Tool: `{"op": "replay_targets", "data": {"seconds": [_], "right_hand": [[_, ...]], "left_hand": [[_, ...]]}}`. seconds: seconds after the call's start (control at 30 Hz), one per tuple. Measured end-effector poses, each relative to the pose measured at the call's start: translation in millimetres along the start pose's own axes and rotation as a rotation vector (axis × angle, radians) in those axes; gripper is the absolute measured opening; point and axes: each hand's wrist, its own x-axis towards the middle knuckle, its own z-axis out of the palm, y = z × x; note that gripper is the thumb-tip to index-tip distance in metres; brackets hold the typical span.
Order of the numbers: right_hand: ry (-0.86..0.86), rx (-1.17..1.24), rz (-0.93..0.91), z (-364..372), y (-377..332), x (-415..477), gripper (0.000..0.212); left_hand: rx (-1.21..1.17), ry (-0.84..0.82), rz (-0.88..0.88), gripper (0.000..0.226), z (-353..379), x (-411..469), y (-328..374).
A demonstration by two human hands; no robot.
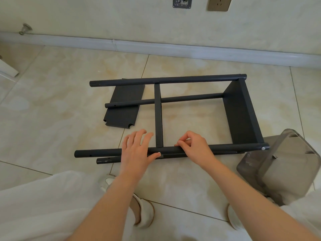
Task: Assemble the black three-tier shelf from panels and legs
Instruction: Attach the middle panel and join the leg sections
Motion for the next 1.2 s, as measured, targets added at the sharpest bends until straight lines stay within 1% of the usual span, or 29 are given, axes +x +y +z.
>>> {"op": "replay_targets", "data": {"seconds": [0.07,0.13,0.2,0.33,0.43,0.53,0.73,0.83,0.9,1.03,1.2], "right_hand": [[-0.006,-0.016,0.027,-1,-1,4,0.01],[-0.027,-0.039,0.045,-3,-2,7,0.009],[-0.064,-0.057,0.057,-5,-2,11,0.008],[-0.14,-0.097,0.081,-9,-5,19,0.007],[-0.21,-0.137,0.093,-14,-7,26,0.005],[-0.281,-0.171,0.104,-19,-8,33,0.005],[-0.361,-0.205,0.097,-5,-2,42,0.009],[-0.324,-0.202,0.06,2,1,47,0.01],[-0.315,-0.17,0.052,7,1,52,0.008],[-0.415,-0.233,0.028,15,2,63,0.01],[-0.554,-0.244,-0.062,23,-2,79,0.013]], "left_hand": [[-0.044,-0.149,0.087,0.077,3,5,-7],[-0.021,-0.246,0.162,0.074,9,9,-15],[0.03,-0.299,0.231,0.07,12,13,-21],[0.137,-0.313,0.392,0.071,13,21,-26],[0.124,-0.302,0.441,0.077,9,33,-30],[0.161,-0.325,0.479,0.078,8,43,-37],[0.041,-0.355,0.456,0.068,25,28,-43],[-0.024,-0.366,0.433,0.066,30,24,-44],[-0.046,-0.371,0.421,0.066,32,23,-44],[-0.103,-0.361,0.402,0.069,32,21,-44],[-0.186,-0.38,0.382,0.076,32,21,-45]]}}
